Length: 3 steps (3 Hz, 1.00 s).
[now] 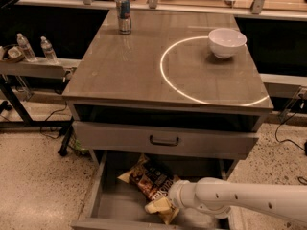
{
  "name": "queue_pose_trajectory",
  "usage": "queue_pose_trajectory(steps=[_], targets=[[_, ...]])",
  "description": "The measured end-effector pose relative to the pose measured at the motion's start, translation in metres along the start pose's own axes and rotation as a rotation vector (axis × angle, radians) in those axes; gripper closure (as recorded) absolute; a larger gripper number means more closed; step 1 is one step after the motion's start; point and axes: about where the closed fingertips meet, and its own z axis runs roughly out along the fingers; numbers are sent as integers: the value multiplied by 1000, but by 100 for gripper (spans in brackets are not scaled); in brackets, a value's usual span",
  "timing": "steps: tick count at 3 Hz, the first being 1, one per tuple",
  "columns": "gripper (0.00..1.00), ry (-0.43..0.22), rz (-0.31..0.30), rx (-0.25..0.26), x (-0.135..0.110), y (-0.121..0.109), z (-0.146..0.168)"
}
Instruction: Pick brown chip bag from middle drawer and place on counter
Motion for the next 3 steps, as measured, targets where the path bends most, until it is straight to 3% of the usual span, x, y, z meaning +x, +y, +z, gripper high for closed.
queue_pose_trajectory(steps=[1, 2, 3], targets=[[18, 10, 19, 28, -1, 5, 15], [49, 4, 49, 88, 0, -3, 10], [72, 1, 70, 126, 3, -12, 2]])
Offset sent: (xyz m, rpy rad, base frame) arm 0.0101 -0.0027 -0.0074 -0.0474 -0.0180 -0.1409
